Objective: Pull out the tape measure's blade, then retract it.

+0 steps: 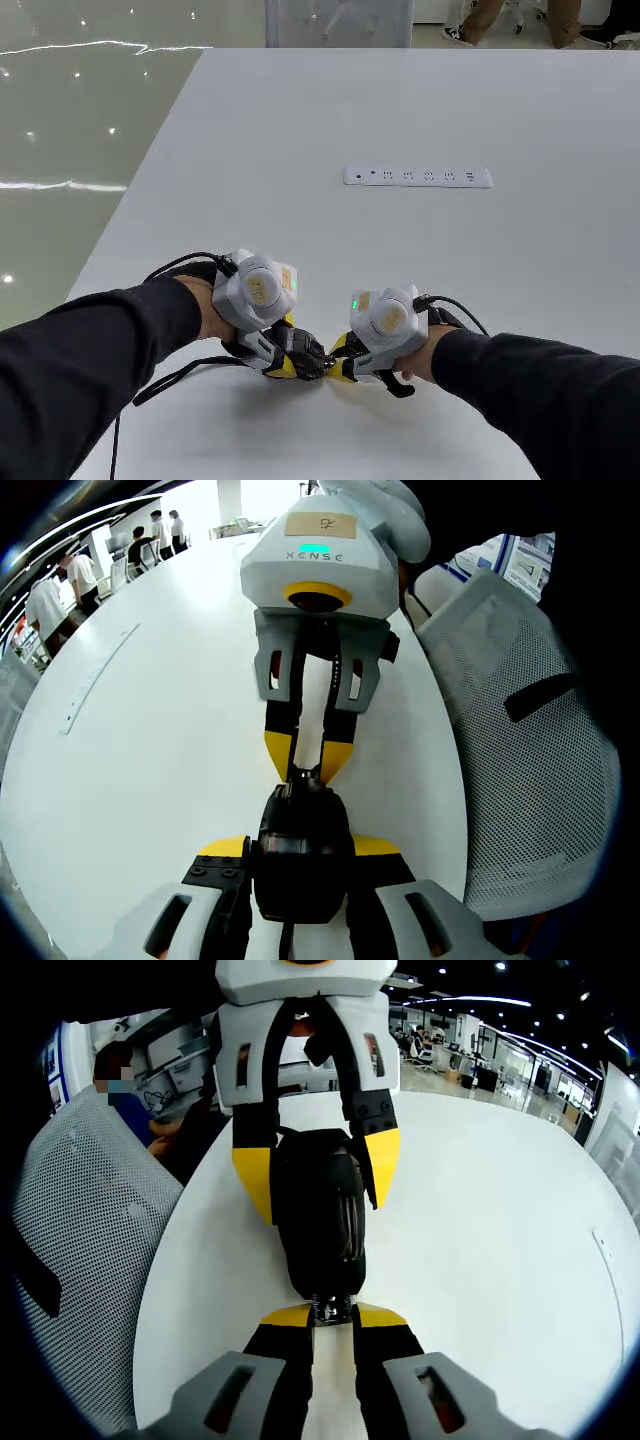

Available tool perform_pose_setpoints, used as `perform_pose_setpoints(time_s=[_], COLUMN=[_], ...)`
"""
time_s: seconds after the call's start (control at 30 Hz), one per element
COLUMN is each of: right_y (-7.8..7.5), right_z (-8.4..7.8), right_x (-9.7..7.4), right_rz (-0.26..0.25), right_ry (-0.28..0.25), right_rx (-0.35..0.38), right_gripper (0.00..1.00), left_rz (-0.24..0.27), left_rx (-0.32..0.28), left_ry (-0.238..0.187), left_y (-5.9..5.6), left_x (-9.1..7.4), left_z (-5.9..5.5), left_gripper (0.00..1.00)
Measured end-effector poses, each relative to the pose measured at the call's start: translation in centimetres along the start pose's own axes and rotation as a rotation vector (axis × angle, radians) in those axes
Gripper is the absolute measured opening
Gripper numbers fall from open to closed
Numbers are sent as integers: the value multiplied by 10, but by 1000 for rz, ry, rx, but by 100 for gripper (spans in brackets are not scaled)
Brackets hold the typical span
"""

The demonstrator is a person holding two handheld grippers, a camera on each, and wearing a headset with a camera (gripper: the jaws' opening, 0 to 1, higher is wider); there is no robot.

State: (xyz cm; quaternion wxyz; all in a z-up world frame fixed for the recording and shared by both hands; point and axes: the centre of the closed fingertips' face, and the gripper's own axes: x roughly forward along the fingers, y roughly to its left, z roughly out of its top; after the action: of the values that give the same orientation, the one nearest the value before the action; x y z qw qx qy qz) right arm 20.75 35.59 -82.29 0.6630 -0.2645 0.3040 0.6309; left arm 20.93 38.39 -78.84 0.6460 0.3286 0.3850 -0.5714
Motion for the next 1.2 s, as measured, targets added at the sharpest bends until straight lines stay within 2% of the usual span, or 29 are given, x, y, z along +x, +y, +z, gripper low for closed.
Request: perform_pose_setpoints(time_s=[0.37, 0.67, 1.07, 1.2], right_y=[0, 2, -2, -3], right_z=[-12, -23, -33, -40], right_x=[-11, -17, -26, -33], right_rz=[10, 13, 8, 12], right_ry=[8, 26, 37, 47], right_rx=[9, 22, 20, 45], right_gripper=[11, 11, 11, 10], left_rz=[4, 1, 7, 7], left_rx=[4, 40, 26, 21], left_ry=[11, 0, -4, -1], left_y=[0, -2, 0, 0], left_x=[0, 2, 1, 2], left_z=[0, 2, 2, 2], left_gripper=[32, 32, 32, 32])
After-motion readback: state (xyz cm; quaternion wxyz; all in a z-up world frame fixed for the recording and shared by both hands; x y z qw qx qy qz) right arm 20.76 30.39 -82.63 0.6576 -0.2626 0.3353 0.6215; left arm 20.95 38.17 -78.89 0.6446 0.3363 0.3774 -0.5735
